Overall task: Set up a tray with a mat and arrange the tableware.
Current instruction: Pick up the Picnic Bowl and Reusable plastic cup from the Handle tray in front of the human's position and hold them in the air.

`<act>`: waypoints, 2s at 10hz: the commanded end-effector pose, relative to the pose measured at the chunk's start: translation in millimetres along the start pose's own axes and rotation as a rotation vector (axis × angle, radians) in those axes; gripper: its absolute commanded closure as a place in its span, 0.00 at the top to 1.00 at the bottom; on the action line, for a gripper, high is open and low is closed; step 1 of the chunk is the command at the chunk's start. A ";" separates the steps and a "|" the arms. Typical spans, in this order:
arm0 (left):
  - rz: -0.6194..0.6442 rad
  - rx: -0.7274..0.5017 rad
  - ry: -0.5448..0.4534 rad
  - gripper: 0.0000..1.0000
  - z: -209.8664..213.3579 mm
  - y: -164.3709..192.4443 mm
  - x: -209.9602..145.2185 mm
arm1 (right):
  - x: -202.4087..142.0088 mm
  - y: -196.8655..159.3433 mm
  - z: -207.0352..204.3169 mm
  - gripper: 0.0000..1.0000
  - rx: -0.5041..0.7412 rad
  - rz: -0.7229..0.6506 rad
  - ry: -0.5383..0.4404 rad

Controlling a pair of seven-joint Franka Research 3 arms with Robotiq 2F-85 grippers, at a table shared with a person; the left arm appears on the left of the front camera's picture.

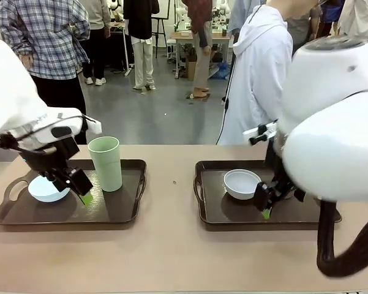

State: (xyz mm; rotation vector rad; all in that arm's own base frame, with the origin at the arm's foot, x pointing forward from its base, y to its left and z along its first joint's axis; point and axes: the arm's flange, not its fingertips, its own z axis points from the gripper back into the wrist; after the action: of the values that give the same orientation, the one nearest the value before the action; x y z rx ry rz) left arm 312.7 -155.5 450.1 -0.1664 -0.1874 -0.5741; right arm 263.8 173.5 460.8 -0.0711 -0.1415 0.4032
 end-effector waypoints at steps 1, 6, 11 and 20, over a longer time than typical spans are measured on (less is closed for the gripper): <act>0.038 -0.225 -0.086 1.00 42.1 31.3 -20.9 | -33.9 -60.4 25.6 1.00 0.252 -0.092 -0.073; 0.230 -0.633 -0.306 1.00 89.8 144.1 -71.0 | -117.8 -219.5 39.7 1.00 0.731 -0.375 -0.273; 0.339 -0.708 -0.178 1.00 64.5 219.2 -102.9 | -140.4 -267.9 -5.4 1.00 0.842 -0.503 -0.227; 0.334 -0.683 -0.229 1.00 72.3 203.0 -107.8 | -155.5 -277.2 11.5 1.00 0.829 -0.524 -0.287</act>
State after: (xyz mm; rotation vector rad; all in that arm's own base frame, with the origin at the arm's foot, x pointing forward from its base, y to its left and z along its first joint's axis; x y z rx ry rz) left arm 329.0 85.3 477.1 -0.8857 -0.1549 -0.2550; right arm 228.0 -142.5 480.9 0.8093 -0.2464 -0.0996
